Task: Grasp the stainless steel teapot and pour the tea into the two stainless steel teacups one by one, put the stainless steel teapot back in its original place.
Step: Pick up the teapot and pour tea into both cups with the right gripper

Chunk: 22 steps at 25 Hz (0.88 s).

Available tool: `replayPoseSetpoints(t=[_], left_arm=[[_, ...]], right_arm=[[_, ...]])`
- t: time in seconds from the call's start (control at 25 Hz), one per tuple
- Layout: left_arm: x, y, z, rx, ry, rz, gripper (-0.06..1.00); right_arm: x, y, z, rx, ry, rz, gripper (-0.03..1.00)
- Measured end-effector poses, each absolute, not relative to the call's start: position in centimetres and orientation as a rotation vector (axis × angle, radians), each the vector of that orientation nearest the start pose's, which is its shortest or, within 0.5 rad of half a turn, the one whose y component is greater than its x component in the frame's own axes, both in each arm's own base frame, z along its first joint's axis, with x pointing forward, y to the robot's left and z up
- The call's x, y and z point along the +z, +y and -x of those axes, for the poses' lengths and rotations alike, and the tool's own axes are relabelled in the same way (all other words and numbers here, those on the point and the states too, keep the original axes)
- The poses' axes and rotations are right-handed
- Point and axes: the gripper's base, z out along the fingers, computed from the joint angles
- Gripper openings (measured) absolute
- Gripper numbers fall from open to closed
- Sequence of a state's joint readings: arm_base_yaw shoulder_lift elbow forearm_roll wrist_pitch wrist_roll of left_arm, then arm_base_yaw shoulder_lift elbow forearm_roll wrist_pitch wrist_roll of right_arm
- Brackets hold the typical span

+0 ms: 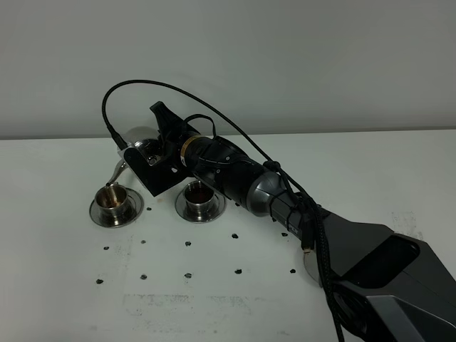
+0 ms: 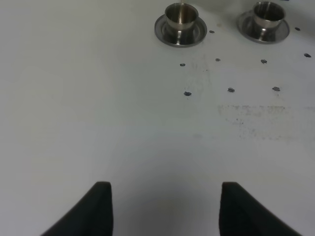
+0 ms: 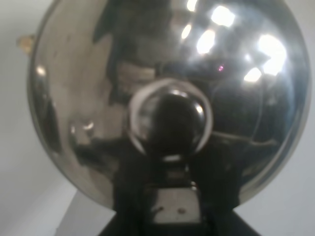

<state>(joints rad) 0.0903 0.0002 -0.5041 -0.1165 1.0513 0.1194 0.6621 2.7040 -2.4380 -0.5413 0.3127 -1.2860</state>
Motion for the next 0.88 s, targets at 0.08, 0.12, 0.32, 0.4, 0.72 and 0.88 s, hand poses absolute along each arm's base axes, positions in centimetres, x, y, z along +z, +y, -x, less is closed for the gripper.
replayPoseSetpoints(t=[0.08, 0.12, 0.32, 0.4, 0.72, 0.88], left_arm=[[27.96, -0.96, 0.44, -0.007, 2.025, -0.034, 0.54], [27.96, -0.96, 0.44, -0.007, 2.025, -0.034, 0.54], [27.96, -0.96, 0.44, -0.007, 2.025, -0.034, 0.54], [27.96, -0.96, 0.44, -0.007, 2.025, -0.034, 0.54], [27.96, -0.96, 0.44, -0.007, 2.025, -0.034, 0.54], [27.96, -0.96, 0.44, -0.007, 2.025, -0.034, 0.54]], right_arm=[[14.58, 35.98, -48.51, -0.868, 0.8, 1.972, 0.21], [14.58, 35.98, -48.51, -0.868, 0.799, 1.973, 0.21], [14.57, 35.98, -48.51, -0.867, 0.8, 1.972, 0.21], [14.57, 35.98, -48.51, -0.867, 0.8, 1.972, 0.21], [14.57, 35.98, -48.5, -0.865, 0.801, 1.972, 0.21], [14.57, 35.98, -48.5, -0.865, 0.802, 1.971, 0.21]])
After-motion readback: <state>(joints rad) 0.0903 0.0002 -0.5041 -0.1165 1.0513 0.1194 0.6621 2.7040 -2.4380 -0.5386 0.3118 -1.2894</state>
